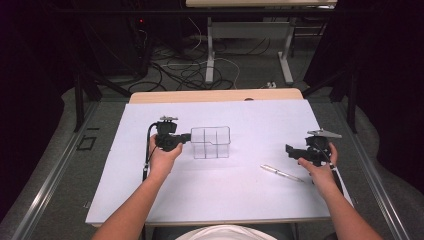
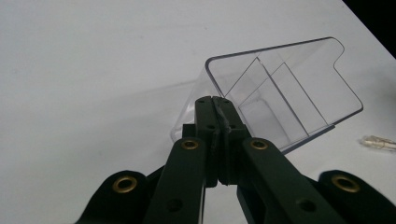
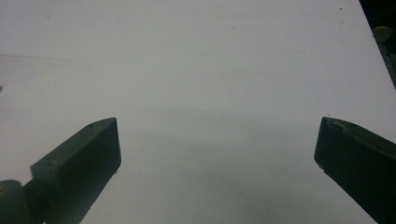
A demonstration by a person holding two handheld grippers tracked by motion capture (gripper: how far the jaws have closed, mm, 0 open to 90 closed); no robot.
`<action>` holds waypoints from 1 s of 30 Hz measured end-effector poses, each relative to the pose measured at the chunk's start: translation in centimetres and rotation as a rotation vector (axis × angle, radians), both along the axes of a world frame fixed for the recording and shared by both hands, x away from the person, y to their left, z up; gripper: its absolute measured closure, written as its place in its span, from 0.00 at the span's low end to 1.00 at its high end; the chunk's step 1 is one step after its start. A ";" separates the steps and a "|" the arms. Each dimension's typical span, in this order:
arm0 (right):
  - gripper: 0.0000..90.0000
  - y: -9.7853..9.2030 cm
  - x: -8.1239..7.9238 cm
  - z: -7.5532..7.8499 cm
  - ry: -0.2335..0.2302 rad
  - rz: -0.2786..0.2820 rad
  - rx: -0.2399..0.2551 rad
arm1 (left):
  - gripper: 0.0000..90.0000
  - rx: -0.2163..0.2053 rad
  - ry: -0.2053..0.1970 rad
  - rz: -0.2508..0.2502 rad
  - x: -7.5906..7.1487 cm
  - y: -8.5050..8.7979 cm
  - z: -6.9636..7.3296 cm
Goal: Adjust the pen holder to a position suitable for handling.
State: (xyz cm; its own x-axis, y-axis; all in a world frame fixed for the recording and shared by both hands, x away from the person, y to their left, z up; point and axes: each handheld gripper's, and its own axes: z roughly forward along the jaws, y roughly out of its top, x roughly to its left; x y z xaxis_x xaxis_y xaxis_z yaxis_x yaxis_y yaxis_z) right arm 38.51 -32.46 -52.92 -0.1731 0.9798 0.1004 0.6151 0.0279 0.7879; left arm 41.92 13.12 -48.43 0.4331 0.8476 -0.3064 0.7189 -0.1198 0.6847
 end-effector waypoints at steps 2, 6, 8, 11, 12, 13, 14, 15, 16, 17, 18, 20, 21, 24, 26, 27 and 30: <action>0.00 0.0 0.0 0.0 0.005 -0.003 0.004 | 1.00 0.003 -0.005 0.003 0.1 -0.3 0.0; 0.00 0.2 0.0 -0.1 0.007 -0.003 0.006 | 1.00 0.002 -0.011 0.008 0.3 -0.7 -0.2; 0.00 0.2 0.0 -0.1 0.006 0.001 0.001 | 1.00 0.007 -0.016 0.005 0.4 -1.1 -0.2; 0.00 0.2 0.0 -0.1 0.006 0.000 0.001 | 1.00 0.007 -0.012 -0.001 0.5 -1.4 -0.3; 0.00 0.2 0.0 -0.1 0.007 -0.002 0.002 | 1.00 0.006 -0.010 -0.005 0.5 -1.5 -0.3; 0.00 0.1 0.0 -0.1 0.008 -0.002 0.004 | 1.00 0.005 -0.010 -0.004 0.5 -1.6 -0.3; 0.00 0.1 0.0 -0.1 0.011 -0.003 0.007 | 1.00 0.004 -0.011 -0.005 0.5 -1.7 -0.4; 0.00 0.1 0.0 -0.1 0.008 -0.001 0.006 | 1.00 0.006 -0.011 -0.010 0.5 -1.7 -0.4; 0.00 0.1 0.0 -0.1 0.008 0.001 0.006 | 1.00 0.007 -0.009 -0.013 0.5 -1.7 -0.4; 0.00 0.1 0.0 -0.1 0.008 0.001 0.004 | 1.00 0.003 -0.009 -0.014 0.5 -1.7 -0.4; 0.00 0.1 0.0 0.0 0.007 0.003 0.002 | 1.00 0.003 -0.006 -0.016 0.5 -1.6 -0.4; 0.00 0.1 0.0 0.0 0.005 0.005 0.000 | 1.00 -0.002 -0.001 -0.025 0.5 -1.5 -0.4; 0.01 0.1 0.0 0.0 0.002 0.004 -0.003 | 1.00 0.003 -0.004 -0.026 0.4 -1.4 -0.4; 0.03 0.2 -0.1 0.2 -0.012 0.007 -0.013 | 1.00 0.007 -0.006 -0.029 0.3 -1.2 -0.4; 0.07 0.3 -0.1 0.4 -0.019 0.012 -0.016 | 1.00 -0.005 -0.005 -0.027 0.2 -0.9 -0.4; 0.14 0.3 -0.2 0.5 -0.031 0.023 -0.030 | 0.97 -0.008 -0.005 -0.035 0.2 -0.7 -0.4; 0.20 0.4 -0.4 0.7 -0.047 0.047 -0.062 | 0.94 -0.014 -0.018 -0.038 -0.3 0.2 -0.4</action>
State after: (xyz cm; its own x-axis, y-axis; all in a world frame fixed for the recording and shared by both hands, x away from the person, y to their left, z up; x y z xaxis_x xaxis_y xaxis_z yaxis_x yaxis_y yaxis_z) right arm 38.14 -32.03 -52.19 -0.2223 0.9745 0.0303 0.5747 0.1059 0.8115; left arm 41.61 13.35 -48.82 0.4704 0.8263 -0.3098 0.7015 -0.1372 0.6993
